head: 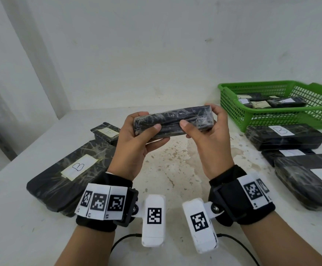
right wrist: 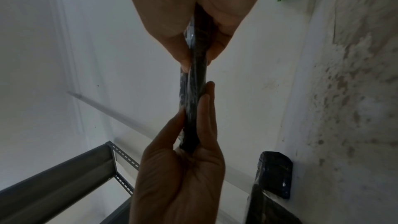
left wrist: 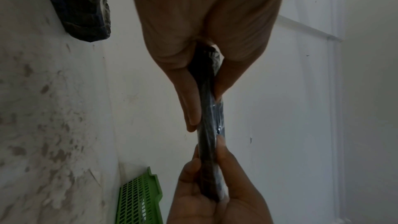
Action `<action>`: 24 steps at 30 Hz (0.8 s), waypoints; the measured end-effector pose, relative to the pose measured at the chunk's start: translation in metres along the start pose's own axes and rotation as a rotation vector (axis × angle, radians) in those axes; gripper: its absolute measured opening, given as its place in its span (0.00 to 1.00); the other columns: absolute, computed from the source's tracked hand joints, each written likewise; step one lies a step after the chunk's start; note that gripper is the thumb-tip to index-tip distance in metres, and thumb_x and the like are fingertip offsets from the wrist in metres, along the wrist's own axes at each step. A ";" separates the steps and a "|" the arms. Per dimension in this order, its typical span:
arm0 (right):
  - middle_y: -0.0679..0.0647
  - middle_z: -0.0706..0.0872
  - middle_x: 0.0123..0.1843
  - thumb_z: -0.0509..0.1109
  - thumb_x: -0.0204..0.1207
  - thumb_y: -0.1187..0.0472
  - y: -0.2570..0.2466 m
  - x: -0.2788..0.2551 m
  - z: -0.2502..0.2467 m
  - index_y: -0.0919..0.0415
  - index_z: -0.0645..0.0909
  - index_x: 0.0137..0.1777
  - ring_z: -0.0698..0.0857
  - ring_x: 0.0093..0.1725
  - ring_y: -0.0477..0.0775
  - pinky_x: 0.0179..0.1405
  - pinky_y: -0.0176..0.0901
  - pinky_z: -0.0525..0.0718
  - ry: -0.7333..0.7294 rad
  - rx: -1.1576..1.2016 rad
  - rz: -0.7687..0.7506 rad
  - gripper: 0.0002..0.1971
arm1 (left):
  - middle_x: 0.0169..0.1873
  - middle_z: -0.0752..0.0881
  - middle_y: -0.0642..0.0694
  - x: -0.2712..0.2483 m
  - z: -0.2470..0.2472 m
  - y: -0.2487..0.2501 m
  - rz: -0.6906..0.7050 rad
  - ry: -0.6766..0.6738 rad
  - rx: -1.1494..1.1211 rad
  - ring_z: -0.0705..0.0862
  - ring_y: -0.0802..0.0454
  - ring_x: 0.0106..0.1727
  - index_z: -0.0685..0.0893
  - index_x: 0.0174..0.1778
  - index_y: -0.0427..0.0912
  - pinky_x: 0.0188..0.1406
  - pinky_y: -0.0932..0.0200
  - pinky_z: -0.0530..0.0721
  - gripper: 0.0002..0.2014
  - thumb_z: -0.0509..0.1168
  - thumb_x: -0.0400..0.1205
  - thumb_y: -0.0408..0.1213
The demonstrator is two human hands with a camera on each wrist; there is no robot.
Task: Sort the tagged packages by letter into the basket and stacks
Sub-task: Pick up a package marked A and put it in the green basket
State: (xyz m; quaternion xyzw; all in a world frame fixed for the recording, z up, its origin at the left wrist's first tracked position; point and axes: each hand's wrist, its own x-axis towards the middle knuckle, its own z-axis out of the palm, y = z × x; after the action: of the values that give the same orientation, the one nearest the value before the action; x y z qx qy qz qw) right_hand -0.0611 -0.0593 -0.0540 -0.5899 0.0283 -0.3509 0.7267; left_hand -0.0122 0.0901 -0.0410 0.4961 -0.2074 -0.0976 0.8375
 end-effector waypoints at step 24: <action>0.60 0.83 0.60 0.73 0.80 0.60 -0.001 0.004 -0.005 0.53 0.68 0.71 0.82 0.36 0.43 0.36 0.28 0.80 0.014 -0.121 -0.019 0.23 | 0.53 0.87 0.37 0.003 -0.003 -0.003 -0.017 -0.070 -0.032 0.92 0.44 0.49 0.75 0.60 0.36 0.45 0.55 0.91 0.12 0.64 0.82 0.24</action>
State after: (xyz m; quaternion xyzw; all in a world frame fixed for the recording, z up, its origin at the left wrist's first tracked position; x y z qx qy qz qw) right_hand -0.0613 -0.0655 -0.0530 -0.6305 0.0488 -0.3595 0.6861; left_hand -0.0084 0.0901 -0.0437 0.4806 -0.2308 -0.1255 0.8367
